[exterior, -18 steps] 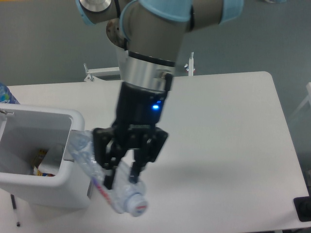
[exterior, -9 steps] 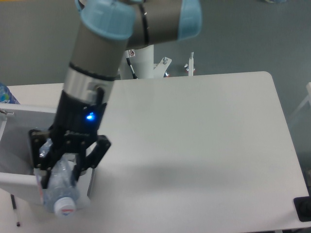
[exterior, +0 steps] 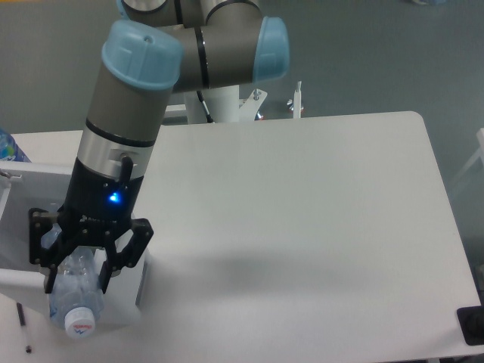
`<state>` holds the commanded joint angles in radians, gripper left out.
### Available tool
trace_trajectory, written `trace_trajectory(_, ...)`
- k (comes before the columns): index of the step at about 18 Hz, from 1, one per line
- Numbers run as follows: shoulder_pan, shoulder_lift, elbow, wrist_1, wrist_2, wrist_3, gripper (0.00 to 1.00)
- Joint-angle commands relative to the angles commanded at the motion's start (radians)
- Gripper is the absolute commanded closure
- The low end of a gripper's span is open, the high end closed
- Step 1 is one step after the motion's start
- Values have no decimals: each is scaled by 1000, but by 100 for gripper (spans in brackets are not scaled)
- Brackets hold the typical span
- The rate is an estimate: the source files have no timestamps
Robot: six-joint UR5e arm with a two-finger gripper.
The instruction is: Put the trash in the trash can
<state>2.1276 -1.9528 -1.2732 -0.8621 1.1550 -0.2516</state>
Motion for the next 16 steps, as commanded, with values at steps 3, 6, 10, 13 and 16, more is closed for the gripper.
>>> trace_trajectory(3, 0, 3, 3, 0, 0, 0, 0)
trace_trajectory(6, 2, 9, 14, -2, 0, 2, 0)
trace_trajectory(10, 67, 8, 11, -2, 0, 5, 0)
trace_trajectory(13, 141, 6, 3, -3, 0, 69, 0)
trace_trajectory(16, 204, 3, -28, -2, 0, 119, 0)
